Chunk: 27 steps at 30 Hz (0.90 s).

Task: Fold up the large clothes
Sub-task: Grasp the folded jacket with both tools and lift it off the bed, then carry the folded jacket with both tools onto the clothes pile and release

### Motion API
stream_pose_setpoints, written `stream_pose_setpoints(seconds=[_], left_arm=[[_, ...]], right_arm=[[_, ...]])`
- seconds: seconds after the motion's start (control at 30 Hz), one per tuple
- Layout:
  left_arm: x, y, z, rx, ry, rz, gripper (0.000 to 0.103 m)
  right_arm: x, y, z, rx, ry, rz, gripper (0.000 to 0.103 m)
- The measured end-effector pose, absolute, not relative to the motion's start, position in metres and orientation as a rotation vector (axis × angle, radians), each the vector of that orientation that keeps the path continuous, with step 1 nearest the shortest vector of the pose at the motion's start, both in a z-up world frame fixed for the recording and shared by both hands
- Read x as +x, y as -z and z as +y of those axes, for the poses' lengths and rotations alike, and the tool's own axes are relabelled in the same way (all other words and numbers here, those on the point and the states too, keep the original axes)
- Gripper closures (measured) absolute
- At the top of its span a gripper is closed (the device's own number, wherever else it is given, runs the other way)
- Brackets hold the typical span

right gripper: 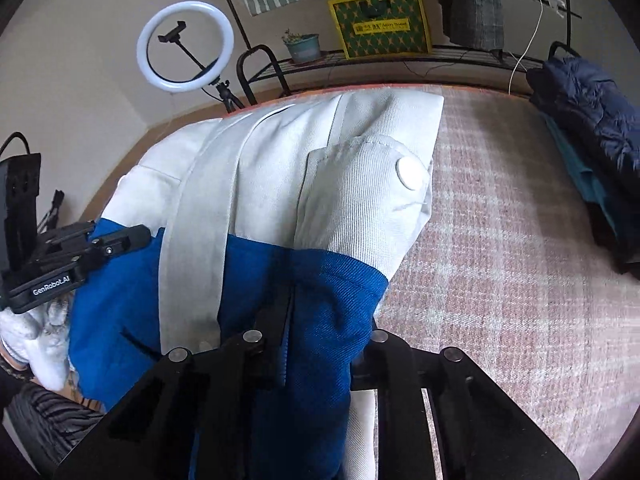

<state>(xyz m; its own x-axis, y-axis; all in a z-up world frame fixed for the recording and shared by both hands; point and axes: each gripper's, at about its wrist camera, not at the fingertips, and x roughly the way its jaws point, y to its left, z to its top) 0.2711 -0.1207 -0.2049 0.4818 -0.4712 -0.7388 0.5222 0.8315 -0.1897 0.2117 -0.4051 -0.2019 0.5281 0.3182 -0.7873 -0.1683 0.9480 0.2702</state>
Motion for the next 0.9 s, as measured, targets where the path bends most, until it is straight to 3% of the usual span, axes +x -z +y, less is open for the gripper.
stream_pose_setpoints(seconds=[0.43, 0.9], left_arm=[[0.258, 0.162, -0.177, 0.097, 0.680, 0.787, 0.085], [0.284, 0.062, -0.364, 0.063, 0.892, 0.619, 0.085]], right_arm=[[0.189, 0.146, -0.442, 0.110, -0.246, 0.854, 0.088], [0.192, 0.032, -0.596, 0.036, -0.042, 0.687, 0.088]])
